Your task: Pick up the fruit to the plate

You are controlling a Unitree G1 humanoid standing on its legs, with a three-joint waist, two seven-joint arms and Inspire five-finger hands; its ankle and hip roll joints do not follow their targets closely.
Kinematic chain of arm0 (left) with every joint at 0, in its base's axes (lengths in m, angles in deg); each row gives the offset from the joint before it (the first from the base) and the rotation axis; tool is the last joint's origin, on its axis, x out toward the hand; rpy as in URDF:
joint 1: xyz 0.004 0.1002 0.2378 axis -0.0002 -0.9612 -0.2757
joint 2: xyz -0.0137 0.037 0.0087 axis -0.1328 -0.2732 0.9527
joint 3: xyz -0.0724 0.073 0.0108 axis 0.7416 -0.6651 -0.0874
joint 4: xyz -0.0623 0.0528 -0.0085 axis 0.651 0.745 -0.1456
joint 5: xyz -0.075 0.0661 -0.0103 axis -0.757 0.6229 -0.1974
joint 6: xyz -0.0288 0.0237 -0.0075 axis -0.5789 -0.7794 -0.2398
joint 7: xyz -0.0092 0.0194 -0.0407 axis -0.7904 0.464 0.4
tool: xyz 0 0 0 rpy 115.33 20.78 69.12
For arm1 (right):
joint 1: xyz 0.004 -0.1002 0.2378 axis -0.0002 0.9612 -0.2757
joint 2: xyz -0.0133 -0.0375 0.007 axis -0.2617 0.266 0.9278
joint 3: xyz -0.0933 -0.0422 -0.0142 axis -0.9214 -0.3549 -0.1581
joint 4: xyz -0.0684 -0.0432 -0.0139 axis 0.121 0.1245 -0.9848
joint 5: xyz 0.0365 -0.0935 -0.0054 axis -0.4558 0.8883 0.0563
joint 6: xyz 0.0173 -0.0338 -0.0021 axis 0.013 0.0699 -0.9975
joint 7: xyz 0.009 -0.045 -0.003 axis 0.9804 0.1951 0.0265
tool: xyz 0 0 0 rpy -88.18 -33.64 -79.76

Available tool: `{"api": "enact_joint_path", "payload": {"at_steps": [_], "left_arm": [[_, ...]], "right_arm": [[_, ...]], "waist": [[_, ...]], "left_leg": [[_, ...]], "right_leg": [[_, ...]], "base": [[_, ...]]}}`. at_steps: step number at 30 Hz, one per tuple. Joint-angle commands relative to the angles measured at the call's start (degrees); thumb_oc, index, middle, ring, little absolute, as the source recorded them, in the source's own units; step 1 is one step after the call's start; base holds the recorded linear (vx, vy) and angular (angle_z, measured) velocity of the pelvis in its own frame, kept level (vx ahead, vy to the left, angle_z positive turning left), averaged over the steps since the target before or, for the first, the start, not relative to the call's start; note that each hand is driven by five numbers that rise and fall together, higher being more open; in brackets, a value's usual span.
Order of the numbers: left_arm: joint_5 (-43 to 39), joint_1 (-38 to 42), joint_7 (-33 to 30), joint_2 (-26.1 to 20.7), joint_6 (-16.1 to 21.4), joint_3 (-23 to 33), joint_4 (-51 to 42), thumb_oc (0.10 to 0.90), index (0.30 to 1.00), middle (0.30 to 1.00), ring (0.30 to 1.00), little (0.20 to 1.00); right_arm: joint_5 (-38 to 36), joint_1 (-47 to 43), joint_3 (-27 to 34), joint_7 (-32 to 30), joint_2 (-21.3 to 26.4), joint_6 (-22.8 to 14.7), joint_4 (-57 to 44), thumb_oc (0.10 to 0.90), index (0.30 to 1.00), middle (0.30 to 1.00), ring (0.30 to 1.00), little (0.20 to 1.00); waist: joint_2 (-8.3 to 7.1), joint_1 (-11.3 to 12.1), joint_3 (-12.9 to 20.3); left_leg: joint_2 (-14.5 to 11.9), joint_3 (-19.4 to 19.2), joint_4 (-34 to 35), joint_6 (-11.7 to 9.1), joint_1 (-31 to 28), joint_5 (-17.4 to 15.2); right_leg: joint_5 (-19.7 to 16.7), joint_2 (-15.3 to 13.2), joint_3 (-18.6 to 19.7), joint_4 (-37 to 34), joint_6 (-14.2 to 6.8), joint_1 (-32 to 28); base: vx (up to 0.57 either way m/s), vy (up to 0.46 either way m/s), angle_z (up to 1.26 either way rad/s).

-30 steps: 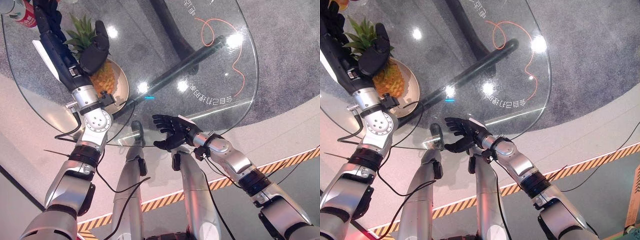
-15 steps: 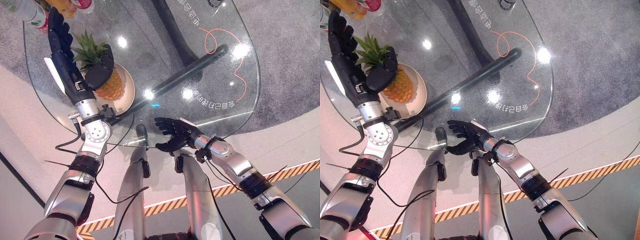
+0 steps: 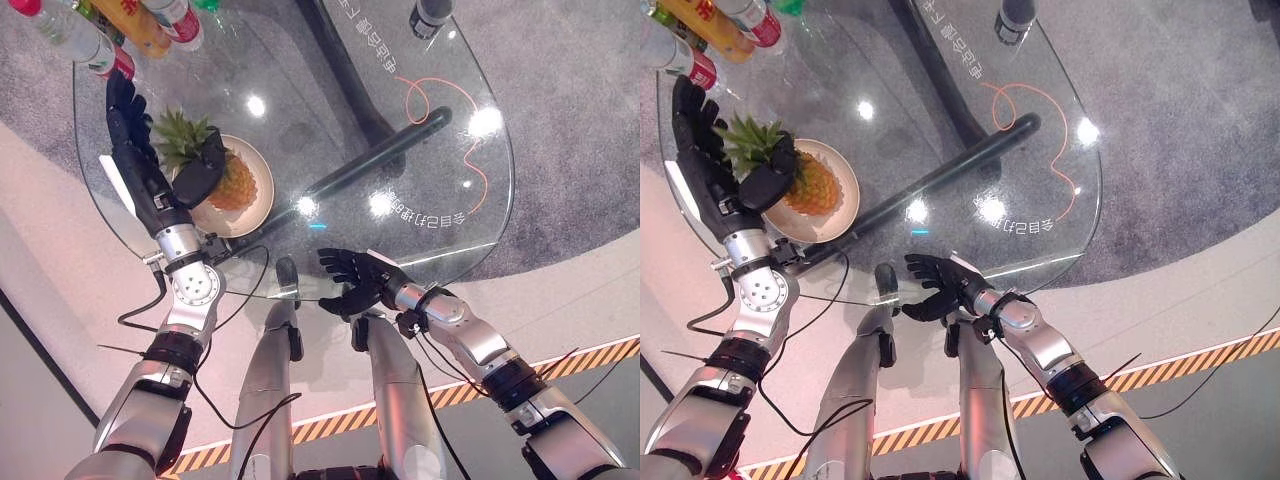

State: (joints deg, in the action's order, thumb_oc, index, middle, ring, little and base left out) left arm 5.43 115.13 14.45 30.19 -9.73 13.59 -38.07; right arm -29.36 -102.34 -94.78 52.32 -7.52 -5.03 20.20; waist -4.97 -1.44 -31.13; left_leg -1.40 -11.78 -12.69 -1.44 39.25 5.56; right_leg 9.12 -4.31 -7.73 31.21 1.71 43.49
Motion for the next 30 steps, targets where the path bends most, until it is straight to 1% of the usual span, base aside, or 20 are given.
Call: {"api": "enact_joint_path", "payload": {"at_steps": [1, 3, 4, 8, 9, 11, 16, 22, 30], "left_arm": [[-0.7, 0.7, 3.8, 0.2, 3.8, 3.3, -5.2, 0.8, 0.9, 0.9, 0.9, 0.9], [-0.9, 0.2, 4.6, 0.1, 3.6, 3.3, -5.5, 0.8, 0.9, 0.9, 0.9, 0.9], [-1.4, -0.7, 6.8, -0.1, 3.1, 3.4, -6.1, 0.8, 0.9, 0.9, 0.9, 0.9], [-2.7, -1.9, 10.8, 0.0, 2.4, 3.2, -7.0, 0.8, 0.9, 0.9, 0.9, 0.9], [-6.5, -2.3, 14.7, -0.1, 1.7, 3.1, -7.7, 0.8, 0.9, 0.9, 0.9, 0.9], [-11.6, -3.1, 19.2, 0.7, 0.9, 3.1, -8.5, 0.8, 0.9, 0.9, 0.9, 0.9], [-18.2, -4.4, 25.1, 2.1, -1.1, 3.0, -9.0, 0.8, 0.9, 0.9, 0.9, 0.9], [-19.7, -6.2, 27.4, 2.9, -2.3, 3.4, -9.8, 0.8, 0.9, 0.9, 0.9, 0.9], [-20.1, -7.6, 28.0, 2.9, -2.8, 4.0, -10.2, 0.8, 0.9, 0.9, 0.9, 0.9]], "right_arm": [[1.2, 3.0, 3.1, 3.3, -0.9, -3.4, -8.3, 0.8, 0.9, 0.9, 0.9, 0.9], [1.2, 3.2, 3.3, 3.3, -0.8, -3.3, -8.4, 0.8, 0.9, 0.9, 0.9, 0.9], [1.1, 3.9, 3.6, 3.5, -0.4, -3.3, -8.8, 0.8, 0.9, 0.9, 0.9, 0.9], [1.7, 4.5, 4.1, 3.7, -0.1, -3.6, -9.1, 0.8, 0.9, 0.9, 0.9, 0.9], [1.8, 4.8, 4.3, 3.7, 0.1, -3.7, -9.4, 0.8, 0.9, 0.9, 0.9, 0.9], [2.2, 5.1, 4.6, 3.6, 0.0, -3.7, -9.8, 0.8, 0.9, 0.9, 0.9, 0.9], [2.6, 5.7, 5.0, 3.9, -0.2, -4.4, -9.3, 0.8, 0.9, 0.9, 0.9, 0.9], [2.2, 6.3, 5.2, 4.0, 0.0, -4.5, -9.7, 0.8, 0.9, 0.9, 0.9, 0.9], [2.0, 6.9, 5.6, 4.8, 0.2, -4.7, -9.5, 0.8, 0.9, 0.9, 0.9, 0.9]], "waist": [[2.27, 0.0, 1.3], [2.37, 0.1, 1.3], [2.58, 0.3, 1.3], [2.84, 0.5, 1.3], [2.91, 0.5, 1.3], [3.0, 0.5, 1.3], [2.99, 0.3, 1.3], [2.92, 0.3, 1.3], [3.15, 0.2, 1.3]], "left_leg": [[2.8, 0.3, -8.8, 2.2, -2.2, -7.6], [2.7, 0.4, -8.7, 2.1, -2.4, -7.5], [2.5, 0.3, -8.5, 2.0, -2.9, -7.4], [2.3, 0.4, -8.4, 2.0, -3.3, -7.2], [2.2, 0.4, -8.5, 2.0, -3.3, -7.1], [1.9, 0.4, -8.6, 1.9, -3.2, -7.0], [1.6, 0.2, -8.9, 1.7, -3.5, -6.9], [1.4, 0.1, -9.2, 1.5, -4.1, -6.7], [0.8, -0.3, -9.4, 1.3, -5.1, -6.6]], "right_leg": [[-11.2, -1.7, -4.4, -10.8, -4.4, -4.0], [-11.1, -1.7, -4.4, -10.8, -4.4, -4.2], [-10.8, -1.8, -4.6, -10.6, -4.3, -4.6], [-10.6, -1.9, -4.9, -10.5, -4.3, -5.0], [-10.5, -1.9, -5.1, -10.4, -4.2, -5.2], [-10.4, -1.9, -5.1, -10.3, -4.2, -5.2], [-10.1, -1.8, -5.3, -10.1, -4.0, -5.7], [-10.0, -1.6, -5.3, -10.3, -3.7, -6.6], [-9.4, -1.7, -5.4, -10.1, -3.4, -8.1]], "base": [[0.0, 0.0, 0.0], [0.0, -0.017, 0.01], [0.0, -0.044, 0.03], [0.0, -0.042, 0.02], [0.0, -0.051, 0.04], [0.0, -0.041, 0.06], [0.01, -0.038, 0.01], [0.0, -0.013, 0.0], [0.01, -0.007, -0.02]]}}
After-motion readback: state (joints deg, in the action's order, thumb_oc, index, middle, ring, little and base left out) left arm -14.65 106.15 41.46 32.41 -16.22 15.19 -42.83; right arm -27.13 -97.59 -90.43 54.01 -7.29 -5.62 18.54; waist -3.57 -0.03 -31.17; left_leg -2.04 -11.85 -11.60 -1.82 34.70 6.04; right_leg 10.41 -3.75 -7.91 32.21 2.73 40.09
